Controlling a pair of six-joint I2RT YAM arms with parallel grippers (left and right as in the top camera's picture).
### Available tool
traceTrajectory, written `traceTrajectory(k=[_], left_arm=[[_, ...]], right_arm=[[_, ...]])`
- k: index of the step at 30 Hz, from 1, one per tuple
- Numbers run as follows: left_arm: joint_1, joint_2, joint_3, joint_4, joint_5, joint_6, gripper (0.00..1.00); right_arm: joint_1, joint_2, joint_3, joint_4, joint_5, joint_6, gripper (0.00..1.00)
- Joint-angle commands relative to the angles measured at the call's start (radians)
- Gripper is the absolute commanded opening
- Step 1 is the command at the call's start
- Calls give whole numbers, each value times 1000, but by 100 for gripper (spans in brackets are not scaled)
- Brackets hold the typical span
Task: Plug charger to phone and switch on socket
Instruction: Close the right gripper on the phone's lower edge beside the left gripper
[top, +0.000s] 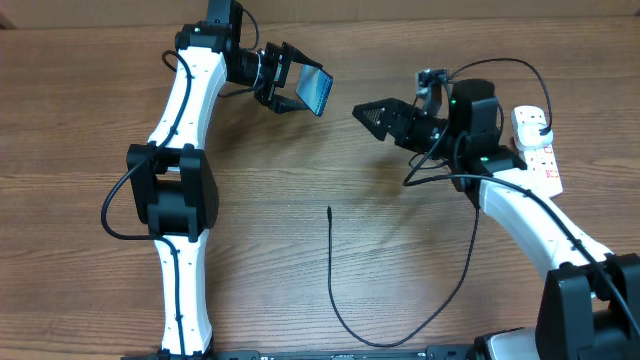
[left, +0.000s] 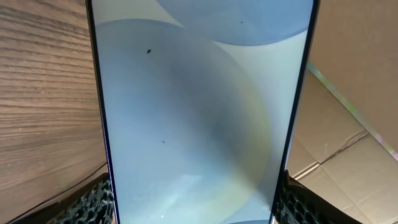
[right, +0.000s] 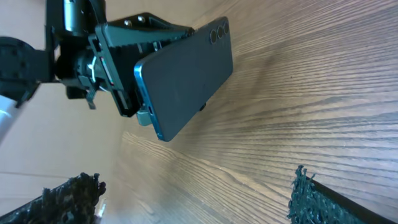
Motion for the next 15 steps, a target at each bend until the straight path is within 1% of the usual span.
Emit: traceTrajectory(k=[1,6,13,15], left_arm=[[-7,-2,35,3,-4,-6,4],[-7,-4,37,3,-23,-3,4],[-6,-58,37,4,-109,2,4],[-6,-82,37,4,-114,2,4]], right_arm=[[34,7,37,6,46,-24,100],[67,7,74,-14,63,-24,98],[103,7,193,-175,136,-75,97],[109,7,222,-194,142,-77,97]])
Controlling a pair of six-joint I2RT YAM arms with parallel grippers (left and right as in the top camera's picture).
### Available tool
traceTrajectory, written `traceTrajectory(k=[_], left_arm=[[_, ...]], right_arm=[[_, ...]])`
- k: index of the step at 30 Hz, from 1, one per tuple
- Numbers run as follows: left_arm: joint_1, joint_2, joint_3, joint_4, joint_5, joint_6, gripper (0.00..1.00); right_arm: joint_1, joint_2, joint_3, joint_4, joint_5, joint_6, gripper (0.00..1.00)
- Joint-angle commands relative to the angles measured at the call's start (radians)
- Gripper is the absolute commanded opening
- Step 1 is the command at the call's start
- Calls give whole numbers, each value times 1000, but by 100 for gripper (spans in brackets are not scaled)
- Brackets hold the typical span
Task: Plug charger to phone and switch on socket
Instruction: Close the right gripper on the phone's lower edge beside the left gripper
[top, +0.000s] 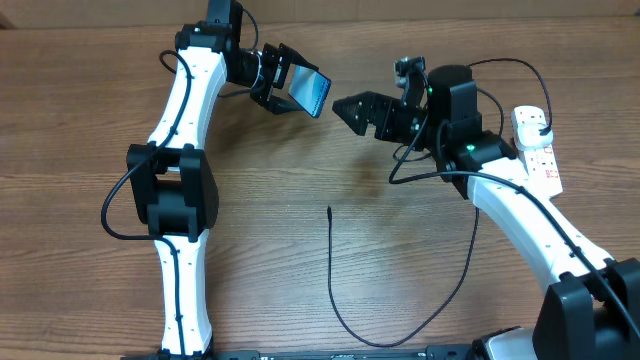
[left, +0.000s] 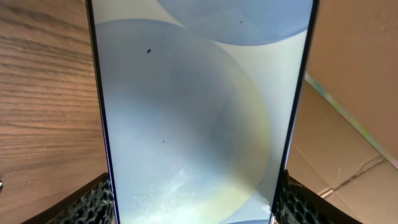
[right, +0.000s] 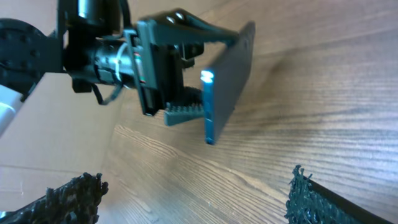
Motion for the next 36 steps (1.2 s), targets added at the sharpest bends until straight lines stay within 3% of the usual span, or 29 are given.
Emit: traceTrajectory(k=[1,36], left_arm=[[-6,-88,37,5,-13,2,4],[-126,-179,37,4,-83,23,4]], right_arm=[[12,6,67,-16,42,-27,97],[37,6,80,-55,158,-27,96]])
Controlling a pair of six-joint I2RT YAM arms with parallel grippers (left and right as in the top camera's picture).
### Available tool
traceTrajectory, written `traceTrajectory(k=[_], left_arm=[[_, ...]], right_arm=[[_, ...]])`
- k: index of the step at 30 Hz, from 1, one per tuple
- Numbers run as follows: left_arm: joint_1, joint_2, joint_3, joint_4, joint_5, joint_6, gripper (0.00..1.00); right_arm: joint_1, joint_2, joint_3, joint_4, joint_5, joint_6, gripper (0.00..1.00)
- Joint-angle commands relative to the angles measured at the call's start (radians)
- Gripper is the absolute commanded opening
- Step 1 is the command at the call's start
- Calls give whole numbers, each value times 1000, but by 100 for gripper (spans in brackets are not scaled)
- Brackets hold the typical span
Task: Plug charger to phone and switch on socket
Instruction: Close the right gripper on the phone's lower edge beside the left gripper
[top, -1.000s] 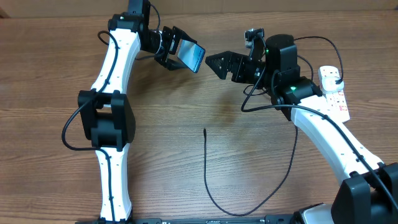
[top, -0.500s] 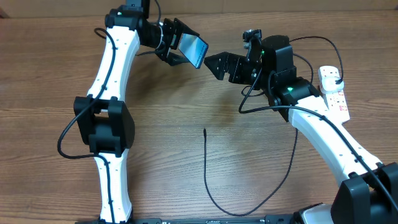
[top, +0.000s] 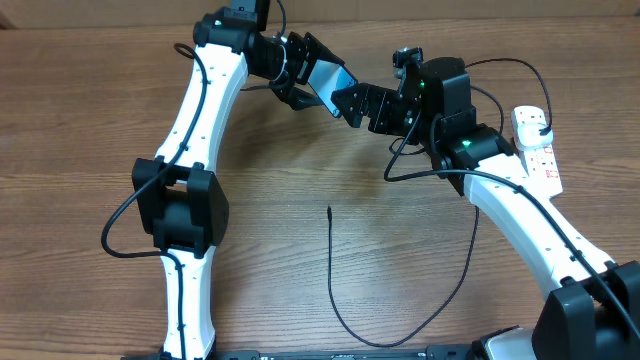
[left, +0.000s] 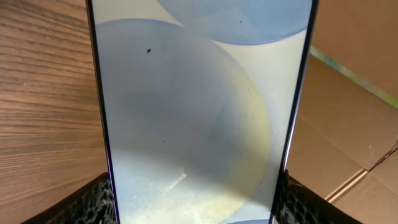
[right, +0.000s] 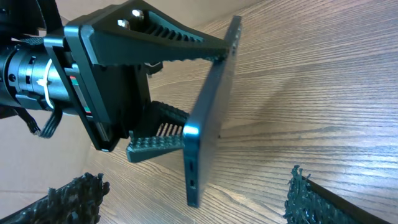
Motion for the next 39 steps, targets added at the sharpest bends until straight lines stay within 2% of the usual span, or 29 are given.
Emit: traceTrajectory(k=[1,13,27,39], left_arm=[[-22,-55,35,4,10,19,4],[-84,-60,35,12,10,-8,4],[-87,-60,35,11,59,-7,4],[-122,-61,35,9,58,-31,4]], right_arm=[[5,5,27,-2,31,-8,96],[5,28,27,-17,71,-8,94],[5,37,27,-31,124,-7,90],[5,37,27,-23,160,53,80]])
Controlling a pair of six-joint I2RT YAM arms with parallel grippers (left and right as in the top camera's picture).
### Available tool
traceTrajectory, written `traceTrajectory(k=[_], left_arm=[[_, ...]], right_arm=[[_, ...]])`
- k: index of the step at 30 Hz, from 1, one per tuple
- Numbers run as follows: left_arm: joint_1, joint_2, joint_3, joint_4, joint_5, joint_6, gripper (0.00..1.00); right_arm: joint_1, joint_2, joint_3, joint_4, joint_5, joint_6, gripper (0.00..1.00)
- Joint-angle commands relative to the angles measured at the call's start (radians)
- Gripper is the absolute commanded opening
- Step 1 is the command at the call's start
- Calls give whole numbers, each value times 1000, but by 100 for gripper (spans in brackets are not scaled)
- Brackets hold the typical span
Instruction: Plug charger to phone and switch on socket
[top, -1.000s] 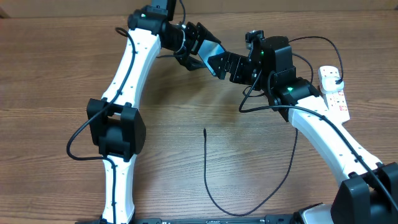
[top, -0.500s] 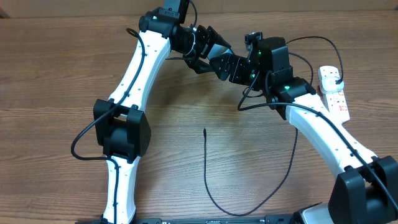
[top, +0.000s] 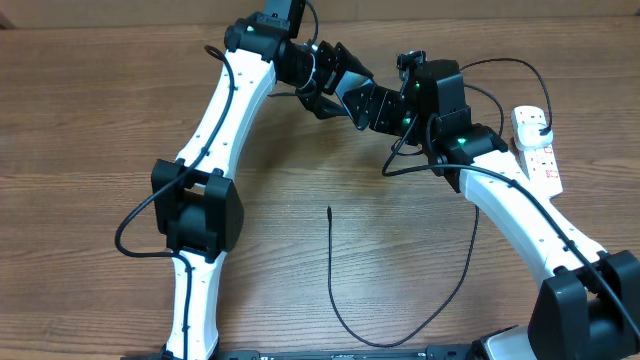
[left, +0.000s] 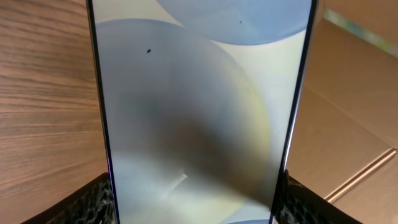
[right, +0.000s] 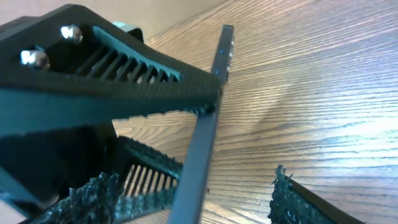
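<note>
The phone (left: 199, 112) fills the left wrist view, screen toward that camera, with my left gripper (left: 194, 190) shut on its two long edges. In the right wrist view the phone (right: 208, 134) shows edge-on, standing between the fingers (right: 292, 196) of my right gripper (right: 193, 183), which is open and apart from it. Overhead, the left gripper (top: 335, 72) and right gripper (top: 362, 103) meet above the back middle of the table. The black charger cable (top: 332, 270) lies on the wood with its plug end (top: 330, 210) free. The white socket strip (top: 537, 145) lies at the far right.
The wooden table (top: 100, 200) carries only the cable and the socket strip. The cable loops from the front middle round to the right arm (top: 520, 215). Cardboard (left: 354, 93) shows behind the phone, past the table's back edge.
The left arm has shifted right with the phone. The phone, which stood just in front of the right gripper, now lies between that gripper's open fingers. The right gripper has hardly moved.
At first the left gripper held the phone up at the back left of centre, with the open right gripper well to its right. The right gripper then stood closer. Later the left arm had brought the phone over to it, and now the phone sits between the right fingers.
</note>
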Motion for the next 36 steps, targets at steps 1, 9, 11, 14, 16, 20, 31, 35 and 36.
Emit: traceTrajectory(k=[1,9,11,14,16,20,31,35,36], left_arm=[[-24,-60,35,8,49,-23,4],[-39,-60,35,8,54,-44,4],[-40,-60,35,8,54,-45,4],[-40,-60,35,8,54,-53,4],[-40,-60,35,8,54,-57,4],[-40,-60,35,8,54,-59,4],[-40,-60,35,8,50,-59,4],[-40,-60,35,8,50,-59,4],[-40,-60,35,8,50,-60,4]], right_arm=[[5,3,27,8,22,25,80],[5,3,27,3,28,24,80],[5,3,27,-2,38,24,79],[5,3,27,-2,37,24,76],[5,3,27,-2,37,24,75],[5,3,26,-9,37,24,72],[5,3,26,-57,41,17,68],[5,3,26,-57,40,17,62],[5,3,26,-57,40,17,61]])
